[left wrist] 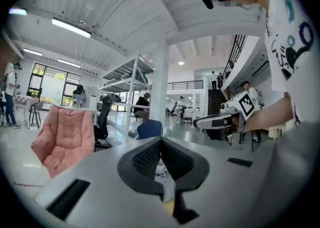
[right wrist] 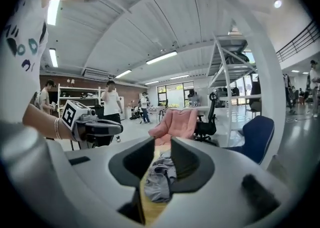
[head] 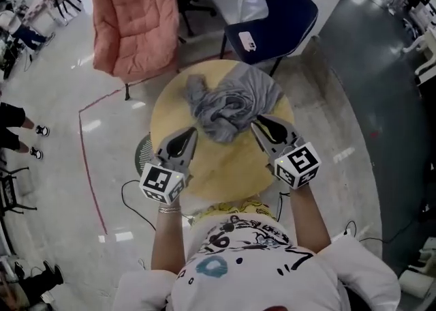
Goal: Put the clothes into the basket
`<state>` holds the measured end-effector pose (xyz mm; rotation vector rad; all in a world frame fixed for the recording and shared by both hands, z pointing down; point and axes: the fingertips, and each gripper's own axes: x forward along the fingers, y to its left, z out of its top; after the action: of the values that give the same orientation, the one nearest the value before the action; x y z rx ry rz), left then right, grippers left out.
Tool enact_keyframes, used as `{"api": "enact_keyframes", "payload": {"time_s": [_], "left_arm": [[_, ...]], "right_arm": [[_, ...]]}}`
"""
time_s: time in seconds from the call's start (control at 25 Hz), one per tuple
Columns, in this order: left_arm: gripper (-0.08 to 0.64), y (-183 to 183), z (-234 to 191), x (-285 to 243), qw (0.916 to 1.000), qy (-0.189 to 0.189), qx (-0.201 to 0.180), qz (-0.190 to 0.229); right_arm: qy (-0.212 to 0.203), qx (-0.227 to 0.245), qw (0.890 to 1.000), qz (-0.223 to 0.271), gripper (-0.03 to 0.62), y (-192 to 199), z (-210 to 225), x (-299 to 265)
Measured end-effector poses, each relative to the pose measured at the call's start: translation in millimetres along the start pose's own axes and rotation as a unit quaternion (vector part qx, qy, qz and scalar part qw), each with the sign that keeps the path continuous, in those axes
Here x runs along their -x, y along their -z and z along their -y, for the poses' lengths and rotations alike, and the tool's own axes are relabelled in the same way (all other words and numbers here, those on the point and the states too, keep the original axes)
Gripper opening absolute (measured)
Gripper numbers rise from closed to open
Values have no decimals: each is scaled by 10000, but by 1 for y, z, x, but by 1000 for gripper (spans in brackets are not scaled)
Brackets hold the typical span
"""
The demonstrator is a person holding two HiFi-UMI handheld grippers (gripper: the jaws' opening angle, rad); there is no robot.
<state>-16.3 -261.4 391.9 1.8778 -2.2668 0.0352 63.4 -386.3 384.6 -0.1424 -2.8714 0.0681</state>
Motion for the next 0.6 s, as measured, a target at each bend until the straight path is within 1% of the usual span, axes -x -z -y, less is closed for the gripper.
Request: {"api": "enact_keyframes", "payload": {"time_s": [0.04,0.08,0.16,0.24,0.36,0.52,0.6], "left_arm": [[11,7,-6,1,9999,-129,75,-45],[11,14,-12,2,9995,-258,157,-83],[11,25,-21,3,9981,-501,322,-141],[11,35,-30,2,9964,-702,445,-184],[11,51,-44,-4,9934,-962,576,-238],[11,77,-53,-14,9866,-1331,838,-430],[11,85,-59,-21,9840,-1464,916,-442]], "right_arm": [[-155,-60,9998,-84,127,5,0,-11],[-299,-106,9993,-181,178,11,0,-20],[-506,-67,9978,-411,202,24,3,-38],[-627,66,9958,-660,222,37,8,-55],[-833,117,9921,-936,239,57,18,-82],[-1286,174,9821,-1366,242,86,21,-106],[-1450,250,9766,-1568,244,102,22,-117]]}}
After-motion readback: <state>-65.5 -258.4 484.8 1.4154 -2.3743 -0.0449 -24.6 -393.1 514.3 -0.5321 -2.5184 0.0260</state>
